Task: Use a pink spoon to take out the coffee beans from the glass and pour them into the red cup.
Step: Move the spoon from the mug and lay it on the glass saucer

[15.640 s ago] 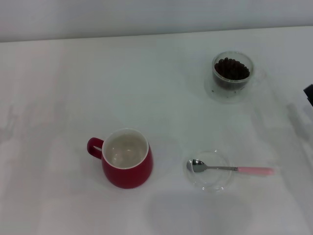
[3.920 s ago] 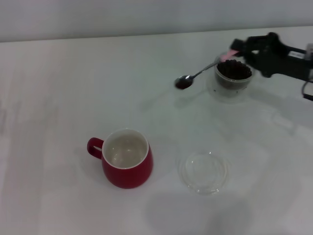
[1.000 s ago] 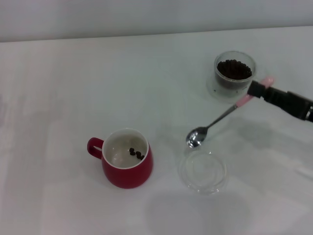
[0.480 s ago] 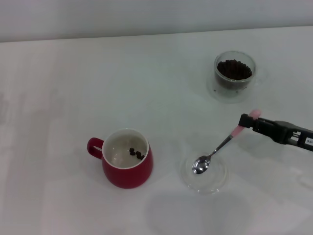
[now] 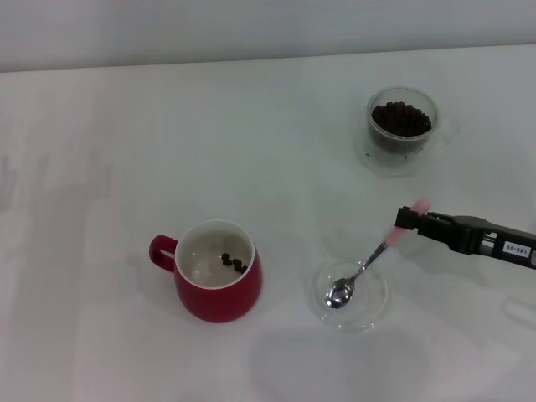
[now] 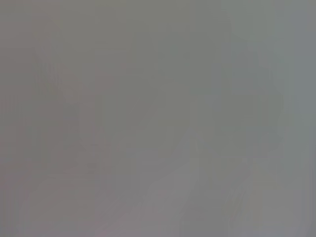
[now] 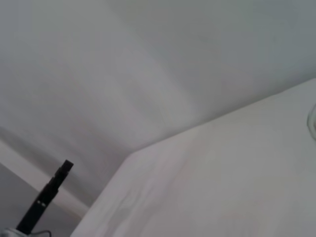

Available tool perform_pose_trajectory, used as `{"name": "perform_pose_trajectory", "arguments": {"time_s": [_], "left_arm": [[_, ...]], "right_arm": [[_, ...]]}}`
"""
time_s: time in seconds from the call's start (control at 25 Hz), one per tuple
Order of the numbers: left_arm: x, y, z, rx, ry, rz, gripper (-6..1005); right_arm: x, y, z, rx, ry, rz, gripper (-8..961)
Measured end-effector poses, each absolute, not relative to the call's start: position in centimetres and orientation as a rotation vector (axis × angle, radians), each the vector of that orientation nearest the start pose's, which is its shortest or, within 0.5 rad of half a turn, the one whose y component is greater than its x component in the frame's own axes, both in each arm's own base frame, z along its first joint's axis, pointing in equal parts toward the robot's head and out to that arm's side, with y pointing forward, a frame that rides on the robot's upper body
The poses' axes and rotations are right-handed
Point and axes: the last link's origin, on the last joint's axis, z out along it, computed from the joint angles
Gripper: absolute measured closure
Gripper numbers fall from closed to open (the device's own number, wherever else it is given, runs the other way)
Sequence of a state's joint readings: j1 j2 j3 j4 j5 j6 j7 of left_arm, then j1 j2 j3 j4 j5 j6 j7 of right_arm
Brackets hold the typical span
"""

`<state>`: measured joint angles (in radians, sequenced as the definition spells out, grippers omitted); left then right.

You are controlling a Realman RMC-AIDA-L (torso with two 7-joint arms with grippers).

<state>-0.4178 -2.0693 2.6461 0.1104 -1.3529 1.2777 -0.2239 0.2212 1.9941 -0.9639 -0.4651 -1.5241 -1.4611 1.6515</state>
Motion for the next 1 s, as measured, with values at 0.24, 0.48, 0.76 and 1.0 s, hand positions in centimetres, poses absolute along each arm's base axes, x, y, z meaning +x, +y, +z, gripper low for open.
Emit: {"name": "perform_pose_trajectory", "arguments": {"time_s": [0.24,0.48,0.76,1.0], "left_arm": [[-35.07,31.53,1.26,-1.412,-0.609,-0.757,243],[-35.12,31.54,1.28,-1.412,-0.607,-0.753,242],[-35.14,31.52,1.29,-1.412,-0.610,-0.755,242],[-35.30,31.40,1.35,-1.409,-0.614,-0.753,241]], "right_arm": [[34.55,25.21,-0.11,-2.254,1.461,0.943,801],[34.51,25.25,-0.27,-2.269,1.473,0.926,793],[34.46,25.48,-0.34,-2.276,1.524,0.915,785],[34.33,25.78,-0.31,-2.284,1.518,0.910,777]]}}
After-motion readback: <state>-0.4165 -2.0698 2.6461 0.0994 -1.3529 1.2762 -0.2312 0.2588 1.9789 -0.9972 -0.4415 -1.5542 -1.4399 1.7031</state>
